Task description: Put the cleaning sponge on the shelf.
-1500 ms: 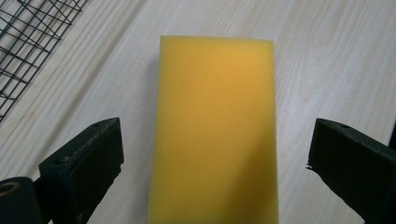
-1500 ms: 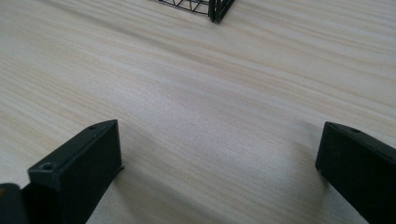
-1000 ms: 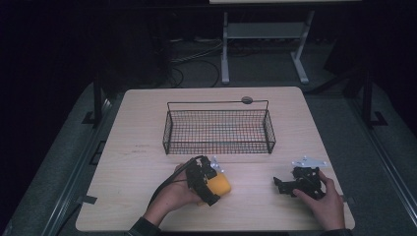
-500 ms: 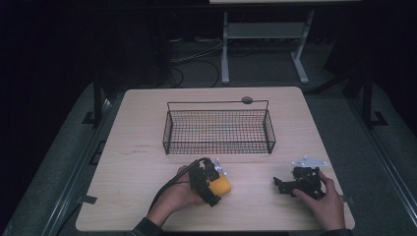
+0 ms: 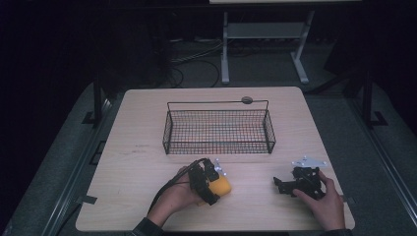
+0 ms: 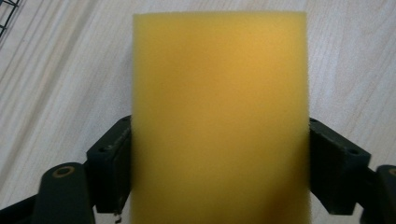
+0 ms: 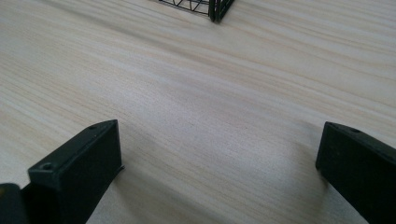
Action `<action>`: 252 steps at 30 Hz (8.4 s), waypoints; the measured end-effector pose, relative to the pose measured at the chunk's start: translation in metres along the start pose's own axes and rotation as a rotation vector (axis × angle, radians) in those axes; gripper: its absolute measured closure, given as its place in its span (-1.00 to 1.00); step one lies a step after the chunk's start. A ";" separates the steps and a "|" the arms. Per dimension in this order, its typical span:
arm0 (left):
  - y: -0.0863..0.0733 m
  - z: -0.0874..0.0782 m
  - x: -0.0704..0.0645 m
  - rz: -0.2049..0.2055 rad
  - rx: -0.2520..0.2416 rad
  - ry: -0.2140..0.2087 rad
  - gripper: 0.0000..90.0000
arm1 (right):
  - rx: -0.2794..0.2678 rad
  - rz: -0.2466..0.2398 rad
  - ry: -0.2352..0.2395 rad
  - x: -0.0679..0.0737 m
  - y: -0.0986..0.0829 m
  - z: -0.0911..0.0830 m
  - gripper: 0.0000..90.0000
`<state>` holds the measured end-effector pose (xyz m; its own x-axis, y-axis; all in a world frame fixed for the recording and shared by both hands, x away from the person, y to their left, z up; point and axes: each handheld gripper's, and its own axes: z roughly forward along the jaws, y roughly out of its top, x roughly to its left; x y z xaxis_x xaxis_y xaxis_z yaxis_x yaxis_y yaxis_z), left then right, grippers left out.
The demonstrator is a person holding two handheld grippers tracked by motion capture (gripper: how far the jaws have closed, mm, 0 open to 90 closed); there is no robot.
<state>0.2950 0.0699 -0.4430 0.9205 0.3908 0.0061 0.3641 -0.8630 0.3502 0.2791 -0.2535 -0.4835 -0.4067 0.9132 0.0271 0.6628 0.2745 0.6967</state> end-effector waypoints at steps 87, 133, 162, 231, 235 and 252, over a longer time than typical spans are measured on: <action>0.033 -0.079 0.055 -0.092 -0.133 0.032 -0.50 | 0.000 0.000 0.000 0.000 0.000 0.000 -1.00; 0.032 -0.088 0.153 -0.289 -0.166 0.160 -0.49 | -0.001 -0.001 0.000 0.000 0.000 0.000 -1.00; 0.023 -0.050 0.197 -0.401 -0.107 0.180 -0.49 | 0.000 0.000 0.000 0.000 0.000 0.000 -1.00; 0.002 -0.089 0.166 -0.355 -0.197 0.172 -0.62 | -0.001 -0.001 0.000 0.000 0.000 0.000 -1.00; -0.008 -0.095 0.158 -0.358 -0.218 0.178 -0.62 | 0.000 0.000 0.000 0.000 0.000 0.000 -1.00; -0.066 -0.112 0.129 -0.396 -0.271 0.215 -0.62 | -0.001 -0.002 0.000 0.000 0.000 0.000 -1.00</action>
<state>0.3735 0.2130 -0.3608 0.6593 0.7519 0.0065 0.6021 -0.5331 0.5944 0.2792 -0.2536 -0.4836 -0.4081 0.9126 0.0256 0.6614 0.2762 0.6973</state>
